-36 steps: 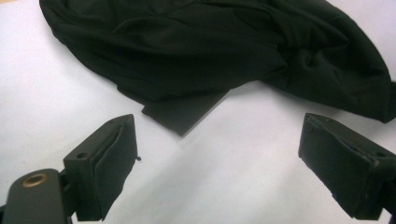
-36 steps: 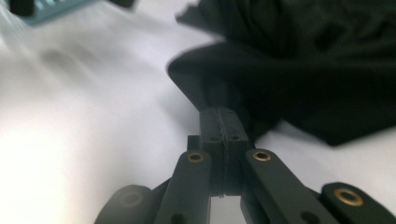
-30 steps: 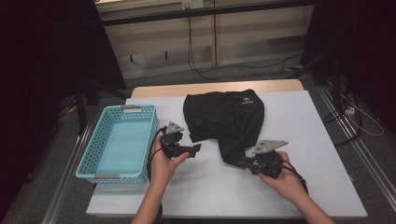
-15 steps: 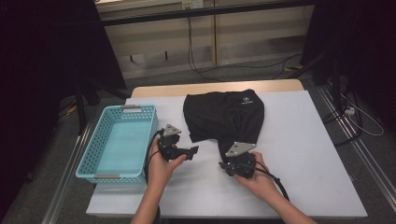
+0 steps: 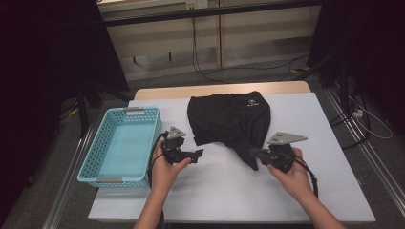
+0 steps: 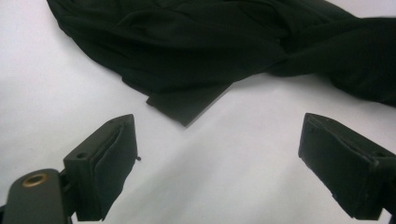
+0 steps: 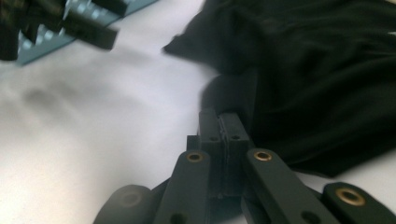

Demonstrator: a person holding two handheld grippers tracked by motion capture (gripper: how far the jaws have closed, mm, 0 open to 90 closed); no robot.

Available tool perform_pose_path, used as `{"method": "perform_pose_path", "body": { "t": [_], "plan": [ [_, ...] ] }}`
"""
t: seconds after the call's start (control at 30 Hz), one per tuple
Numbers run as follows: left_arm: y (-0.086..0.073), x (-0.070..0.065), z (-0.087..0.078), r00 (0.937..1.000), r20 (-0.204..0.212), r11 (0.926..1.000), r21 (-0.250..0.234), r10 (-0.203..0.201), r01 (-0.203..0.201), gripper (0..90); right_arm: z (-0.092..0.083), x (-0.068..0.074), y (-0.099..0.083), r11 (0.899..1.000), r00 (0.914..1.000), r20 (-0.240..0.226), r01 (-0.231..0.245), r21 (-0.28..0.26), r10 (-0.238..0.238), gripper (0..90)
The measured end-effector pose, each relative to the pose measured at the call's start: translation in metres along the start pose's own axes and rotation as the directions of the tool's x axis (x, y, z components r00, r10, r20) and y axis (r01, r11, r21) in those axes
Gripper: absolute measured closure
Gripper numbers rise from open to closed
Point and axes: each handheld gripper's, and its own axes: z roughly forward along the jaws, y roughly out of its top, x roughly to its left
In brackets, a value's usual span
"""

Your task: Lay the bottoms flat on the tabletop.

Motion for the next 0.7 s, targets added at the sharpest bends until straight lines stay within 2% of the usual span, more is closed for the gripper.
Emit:
{"method": "perform_pose_path", "body": {
  "t": [0.03,0.07,0.1,0.13,0.17,0.2,0.23,0.3,0.37,0.4,0.43,0.47,0.6,0.63,0.67,0.7],
  "plan": [
    [0.000,0.000,0.000,1.0000,0.003,1.0000,0.001,0.000,0.000,11.8,0.000,0.000,0.000,1.000,1.0000,0.000,0.000,0.000,0.000,90.0],
    [0.001,-0.001,0.000,1.0000,-0.005,1.0000,-0.003,0.004,-0.004,11.8,-0.008,-0.013,-0.002,0.999,0.9989,0.030,-0.035,-0.011,0.035,90.0],
    [0.001,-0.002,0.001,1.0000,0.002,1.0000,-0.004,-0.002,0.002,11.8,-0.012,-0.019,-0.004,0.999,0.9976,0.046,-0.051,-0.013,0.052,90.0],
    [0.002,-0.002,0.001,1.0000,0.004,1.0000,-0.003,0.003,-0.003,11.8,-0.012,-0.019,-0.004,0.999,0.9976,0.046,-0.051,-0.013,0.052,90.0],
    [0.002,-0.003,0.001,1.0000,0.003,1.0000,-0.004,0.004,-0.004,11.8,-0.014,-0.026,-0.006,0.997,0.9955,0.062,-0.071,-0.017,0.072,90.0],
    [0.003,-0.003,0.001,1.0000,0.006,1.0000,-0.005,0.003,-0.003,11.8,-0.019,-0.038,-0.010,0.995,0.9908,0.092,-0.098,-0.015,0.099,90.0],
    [0.003,-0.004,0.002,1.0000,0.007,0.9999,-0.010,0.000,0.000,11.8,-0.019,-0.038,-0.010,0.995,0.9908,0.092,-0.098,-0.015,0.099,90.0],
    [0.003,-0.005,0.004,0.9999,0.013,1.0000,-0.008,0.000,0.000,11.8,-0.022,-0.050,-0.017,0.993,0.9844,0.129,-0.121,0.004,0.120,90.0],
    [0.004,-0.005,0.005,0.9998,0.009,0.9999,-0.002,0.016,-0.016,11.8,-0.023,-0.062,-0.026,0.985,0.9734,0.163,-0.169,0.036,0.161,90.0],
    [0.004,-0.005,0.007,0.9999,0.014,1.0000,-0.002,0.008,-0.008,11.8,-0.023,-0.064,-0.028,0.985,0.9703,0.186,-0.167,0.051,0.155,90.0],
    [0.004,-0.006,0.007,0.9998,0.019,1.0000,0.001,0.005,-0.005,11.8,-0.023,-0.064,-0.028,0.985,0.9703,0.186,-0.167,0.051,0.155,90.0],
    [0.004,-0.006,0.008,0.9998,0.015,0.9999,-0.001,0.013,-0.013,11.8,-0.022,-0.069,-0.031,0.983,0.9657,0.215,-0.165,0.075,0.146,90.0],
    [0.007,-0.008,0.010,0.9997,0.019,0.9999,-0.007,0.015,-0.015,11.8,-0.019,-0.071,-0.036,0.979,0.9656,0.218,-0.169,0.113,0.142,87.5],
    [0.007,-0.009,0.010,0.9996,0.023,0.9999,-0.005,0.015,-0.015,11.8,-0.019,-0.069,-0.037,0.979,0.9653,0.229,-0.157,0.130,0.125,83.3],
    [0.008,-0.009,0.011,0.9995,0.028,0.9999,-0.004,0.011,-0.011,11.8,-0.019,-0.066,-0.037,0.981,0.9625,0.259,-0.122,0.148,0.080,77.0],
    [0.008,-0.010,0.012,0.9995,0.029,0.9999,-0.005,0.013,-0.013,11.8,-0.019,-0.066,-0.037,0.981,0.9625,0.259,-0.122,0.148,0.080,77.0]
  ]
}}
